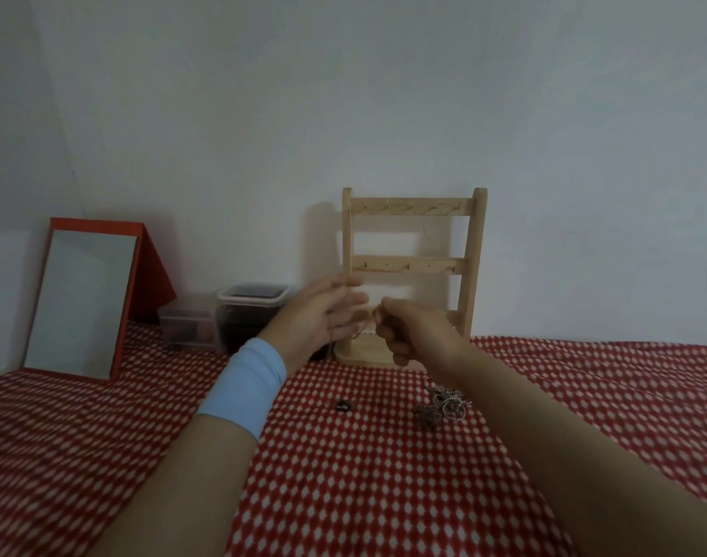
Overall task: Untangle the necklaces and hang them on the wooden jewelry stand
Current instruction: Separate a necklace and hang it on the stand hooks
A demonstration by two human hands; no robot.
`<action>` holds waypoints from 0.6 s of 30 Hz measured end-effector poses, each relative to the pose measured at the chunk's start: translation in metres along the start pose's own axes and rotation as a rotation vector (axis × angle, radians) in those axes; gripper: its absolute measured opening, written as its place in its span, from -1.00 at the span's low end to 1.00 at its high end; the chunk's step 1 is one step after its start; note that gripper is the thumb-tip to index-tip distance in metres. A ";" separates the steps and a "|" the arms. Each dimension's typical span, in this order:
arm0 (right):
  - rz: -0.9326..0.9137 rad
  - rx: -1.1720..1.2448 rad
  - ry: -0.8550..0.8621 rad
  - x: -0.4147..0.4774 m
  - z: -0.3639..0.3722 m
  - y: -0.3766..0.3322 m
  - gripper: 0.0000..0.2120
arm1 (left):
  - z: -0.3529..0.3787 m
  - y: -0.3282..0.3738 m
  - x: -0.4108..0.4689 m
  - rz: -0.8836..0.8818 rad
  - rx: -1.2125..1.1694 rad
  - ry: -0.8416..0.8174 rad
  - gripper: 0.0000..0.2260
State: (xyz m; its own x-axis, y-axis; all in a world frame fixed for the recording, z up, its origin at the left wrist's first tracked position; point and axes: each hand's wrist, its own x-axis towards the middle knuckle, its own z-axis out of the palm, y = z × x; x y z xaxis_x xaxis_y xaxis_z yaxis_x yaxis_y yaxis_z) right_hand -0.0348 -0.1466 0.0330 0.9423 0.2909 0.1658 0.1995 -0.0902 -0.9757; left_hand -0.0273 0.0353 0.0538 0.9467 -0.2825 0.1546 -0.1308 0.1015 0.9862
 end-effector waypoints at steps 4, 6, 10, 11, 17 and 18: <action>-0.090 -0.178 0.072 0.006 -0.001 -0.016 -0.81 | 0.016 0.009 0.008 -0.075 0.385 -0.103 -0.75; -0.143 -0.357 0.209 0.010 -0.001 -0.017 -0.82 | 0.018 0.017 0.014 -0.109 0.563 -0.112 -0.74; -0.211 -0.308 0.407 0.017 -0.005 -0.013 -0.83 | 0.018 0.025 0.021 -0.218 0.653 -0.132 -0.75; -0.175 -0.199 0.366 0.017 -0.005 -0.016 -0.76 | 0.017 0.025 0.023 -0.194 0.637 -0.150 -0.77; -0.025 -0.012 0.101 0.015 -0.010 -0.034 -0.76 | 0.013 0.034 0.024 -0.070 0.424 -0.209 -0.81; -0.017 -0.072 0.150 0.017 -0.013 -0.038 -0.76 | 0.011 0.037 0.024 -0.063 0.420 -0.184 -0.80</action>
State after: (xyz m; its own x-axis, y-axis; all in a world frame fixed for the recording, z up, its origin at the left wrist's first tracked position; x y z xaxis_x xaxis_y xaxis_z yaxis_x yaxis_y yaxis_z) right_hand -0.0232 -0.1504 0.0742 0.9672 0.1478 0.2068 0.2293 -0.1565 -0.9607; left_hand -0.0123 0.0213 0.0948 0.8936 -0.4443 0.0643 -0.2187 -0.3058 0.9266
